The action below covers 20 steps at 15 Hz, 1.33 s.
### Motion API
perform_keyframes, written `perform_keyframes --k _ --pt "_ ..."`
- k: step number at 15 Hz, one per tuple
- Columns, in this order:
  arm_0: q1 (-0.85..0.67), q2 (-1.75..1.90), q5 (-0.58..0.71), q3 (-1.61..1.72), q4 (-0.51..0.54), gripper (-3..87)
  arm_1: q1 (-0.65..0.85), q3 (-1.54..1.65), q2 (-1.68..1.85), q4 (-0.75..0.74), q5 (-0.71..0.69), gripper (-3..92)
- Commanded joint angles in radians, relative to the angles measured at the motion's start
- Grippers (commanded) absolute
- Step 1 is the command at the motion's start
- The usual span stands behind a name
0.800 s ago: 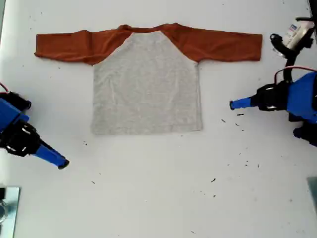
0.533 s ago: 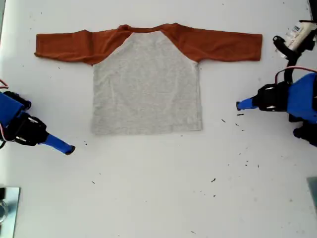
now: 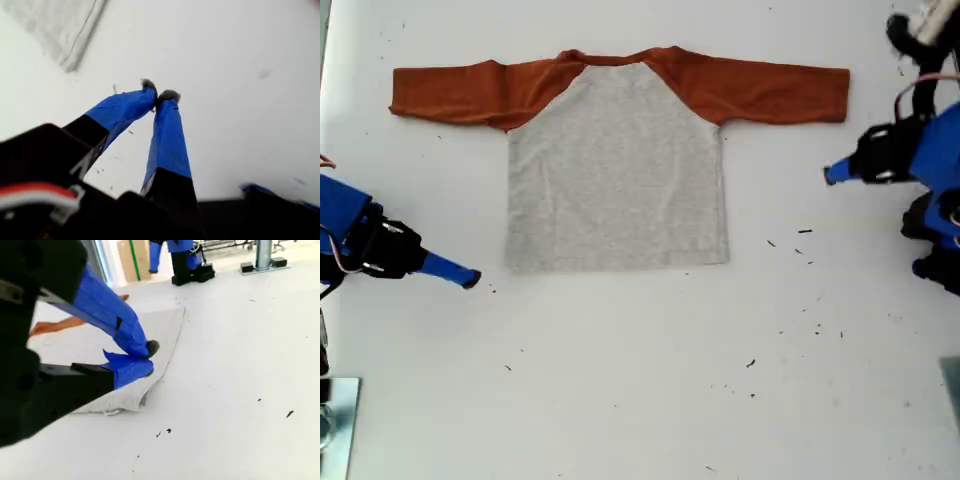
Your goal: Fold t shirt
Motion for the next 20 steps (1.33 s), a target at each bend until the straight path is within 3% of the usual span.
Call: perform_keyframes --k 1,2,4,6,13,14,15,16,20 --pt "-0.012 0.011 0.025 0.012 -0.005 -0.3 0.278 -0.600 -0.413 0.140 -0.319 3.5" --pt "-0.011 0.011 0.018 0.012 -0.005 -0.3 0.379 -0.742 -0.523 0.173 -0.397 3.9" --pt "-0.011 0.011 0.015 0.012 -0.005 -0.3 0.489 -0.879 -0.672 0.169 -0.572 34.9" --pt "-0.011 0.011 0.015 0.012 -0.005 -0.3 0.594 -0.830 -0.726 0.089 -0.681 42.2" --pt "-0.015 0.011 0.014 0.012 -0.005 -0.3 0.781 -0.196 -0.867 -0.580 -0.801 36.2" --pt "-0.023 0.011 0.015 0.012 -0.005 -0.3 0.776 -0.167 -0.923 -0.650 -0.807 31.3" --pt "-0.032 0.009 0.020 0.012 -0.005 -0.3 0.767 -0.147 -0.965 -0.699 -0.824 10.5" --pt "-0.038 0.008 0.021 0.012 -0.005 -0.3 0.764 -0.130 -0.971 -0.726 -0.813 3.3" --pt "-0.044 0.006 0.015 0.012 -0.005 -0.3 0.741 -0.238 -0.660 -0.488 -0.762 3.3"
